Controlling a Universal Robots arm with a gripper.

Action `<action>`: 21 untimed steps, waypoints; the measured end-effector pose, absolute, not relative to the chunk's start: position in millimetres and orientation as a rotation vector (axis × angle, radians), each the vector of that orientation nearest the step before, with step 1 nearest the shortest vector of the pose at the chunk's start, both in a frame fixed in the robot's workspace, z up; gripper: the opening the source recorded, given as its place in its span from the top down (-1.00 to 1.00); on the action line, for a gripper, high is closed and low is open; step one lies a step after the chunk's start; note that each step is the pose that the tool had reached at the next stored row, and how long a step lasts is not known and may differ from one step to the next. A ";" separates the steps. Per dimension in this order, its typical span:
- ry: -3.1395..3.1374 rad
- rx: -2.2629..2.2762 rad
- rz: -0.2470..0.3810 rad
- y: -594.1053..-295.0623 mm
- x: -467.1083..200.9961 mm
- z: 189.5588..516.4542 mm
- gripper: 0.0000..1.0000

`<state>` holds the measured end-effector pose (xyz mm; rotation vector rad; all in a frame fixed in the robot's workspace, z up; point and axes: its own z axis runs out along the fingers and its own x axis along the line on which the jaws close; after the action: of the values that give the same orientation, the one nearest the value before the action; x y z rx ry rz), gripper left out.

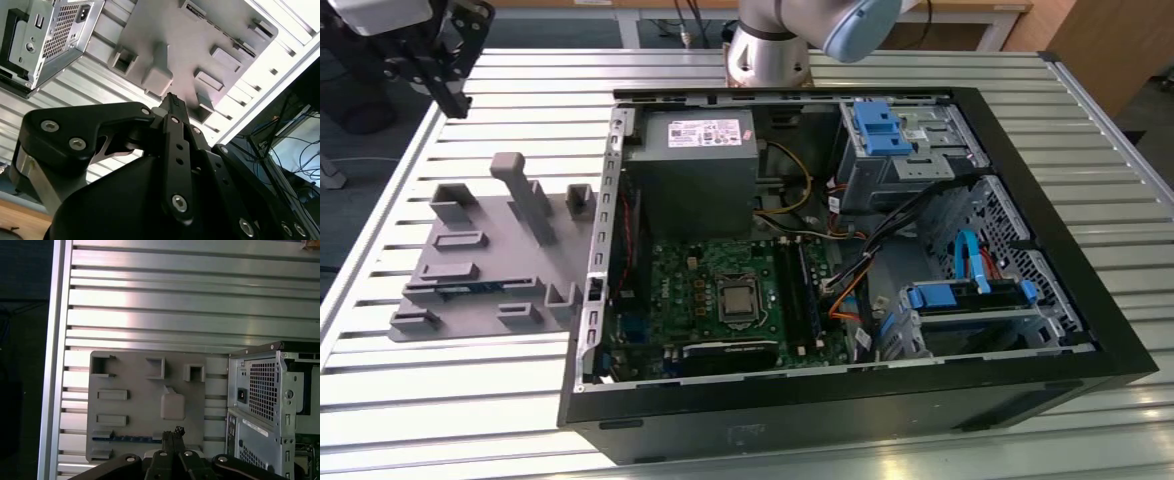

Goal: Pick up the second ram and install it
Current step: 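Reach for the second ram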

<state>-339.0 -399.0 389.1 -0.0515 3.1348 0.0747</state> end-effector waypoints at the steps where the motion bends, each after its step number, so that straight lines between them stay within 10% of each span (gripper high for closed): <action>1: 3.135 -0.051 0.075 -399.0 -340.8 389.1 0.79; 21: 3.135 -0.052 0.075 -409.9 -365.8 386.1 0.79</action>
<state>-365.8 -409.9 386.1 -0.0518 3.1348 0.0747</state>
